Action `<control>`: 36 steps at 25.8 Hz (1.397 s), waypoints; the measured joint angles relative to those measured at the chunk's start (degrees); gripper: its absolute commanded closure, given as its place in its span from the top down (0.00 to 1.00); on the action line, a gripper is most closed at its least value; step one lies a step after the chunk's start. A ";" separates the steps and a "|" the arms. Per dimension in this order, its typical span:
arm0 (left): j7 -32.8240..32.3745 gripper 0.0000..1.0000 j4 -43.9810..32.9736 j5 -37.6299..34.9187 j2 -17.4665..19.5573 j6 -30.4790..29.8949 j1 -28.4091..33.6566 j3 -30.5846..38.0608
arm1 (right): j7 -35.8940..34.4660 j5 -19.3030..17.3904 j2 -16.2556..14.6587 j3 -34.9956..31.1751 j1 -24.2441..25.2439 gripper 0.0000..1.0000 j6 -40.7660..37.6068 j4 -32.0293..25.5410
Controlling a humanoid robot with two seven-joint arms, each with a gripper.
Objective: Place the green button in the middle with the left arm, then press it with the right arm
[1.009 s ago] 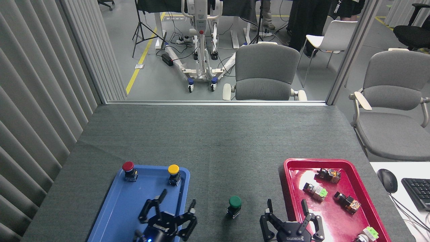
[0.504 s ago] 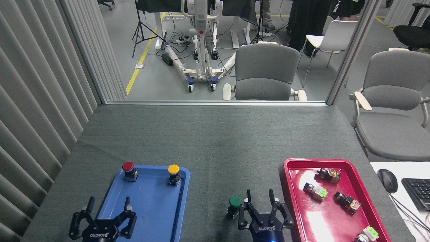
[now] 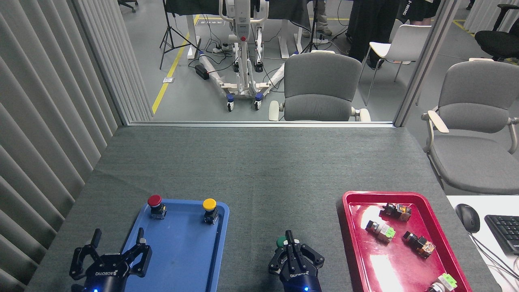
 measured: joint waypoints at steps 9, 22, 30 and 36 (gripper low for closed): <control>-1.39 1.00 -0.36 1.50 -0.19 -0.13 0.18 1.46 | 0.28 -0.63 0.79 0.53 -0.91 0.11 2.67 4.11; -1.12 1.00 -0.83 2.55 -0.04 -3.75 0.89 2.08 | -3.22 -3.63 0.01 0.35 -1.36 0.29 3.00 6.63; -1.39 1.00 -0.64 3.38 0.39 -4.56 0.71 2.22 | -6.36 -3.60 -0.04 -0.07 -1.33 0.98 3.14 -0.79; -1.41 1.00 -0.54 3.53 0.48 -4.93 0.79 2.25 | -6.72 -3.58 -1.82 -3.26 0.67 0.99 3.11 -5.00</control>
